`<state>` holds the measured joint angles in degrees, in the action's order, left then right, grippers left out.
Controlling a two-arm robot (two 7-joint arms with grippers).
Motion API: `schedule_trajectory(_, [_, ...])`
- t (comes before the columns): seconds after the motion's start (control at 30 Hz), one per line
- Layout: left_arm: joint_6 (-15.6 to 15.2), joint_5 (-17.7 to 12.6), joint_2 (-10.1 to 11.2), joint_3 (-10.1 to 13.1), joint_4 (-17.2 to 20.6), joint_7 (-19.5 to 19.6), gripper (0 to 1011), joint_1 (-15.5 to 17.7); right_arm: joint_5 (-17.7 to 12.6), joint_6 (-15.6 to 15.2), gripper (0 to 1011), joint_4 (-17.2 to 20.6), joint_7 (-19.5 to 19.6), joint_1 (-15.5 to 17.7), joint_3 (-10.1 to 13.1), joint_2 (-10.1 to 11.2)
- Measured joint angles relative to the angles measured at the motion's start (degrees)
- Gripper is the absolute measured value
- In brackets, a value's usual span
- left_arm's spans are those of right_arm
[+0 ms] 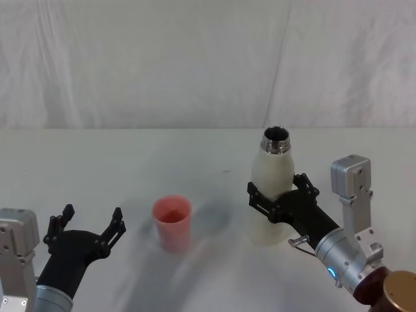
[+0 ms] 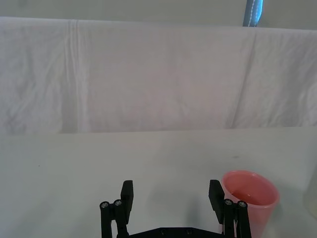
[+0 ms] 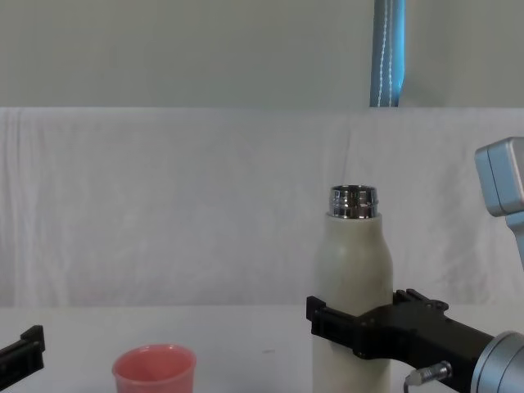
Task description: Grasp the thermos with one hand and pour water into the cup lid.
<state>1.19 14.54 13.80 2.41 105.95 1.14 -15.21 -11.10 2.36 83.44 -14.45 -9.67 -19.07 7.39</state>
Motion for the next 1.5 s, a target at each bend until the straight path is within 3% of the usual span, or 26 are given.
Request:
schedule_trajectory(1.0, [0.0,0.0,0.0,0.0,0.0,0.0,1001,0.0,-0.13,-0.1,960,0.32,-0.28,0.0,0.09,0.33])
schedule_trajectory(1.33, [0.0,0.0,0.0,0.0,0.0,0.0,1001,0.0,0.63,0.52,960,2.05,-2.85,-0.64,-0.32,3.45])
schedule_trajectory(1.5, [0.0,0.0,0.0,0.0,0.0,0.0,1001,0.0,2.43,2.43,960,2.2,-4.61,-1.82,-1.16,5.8])
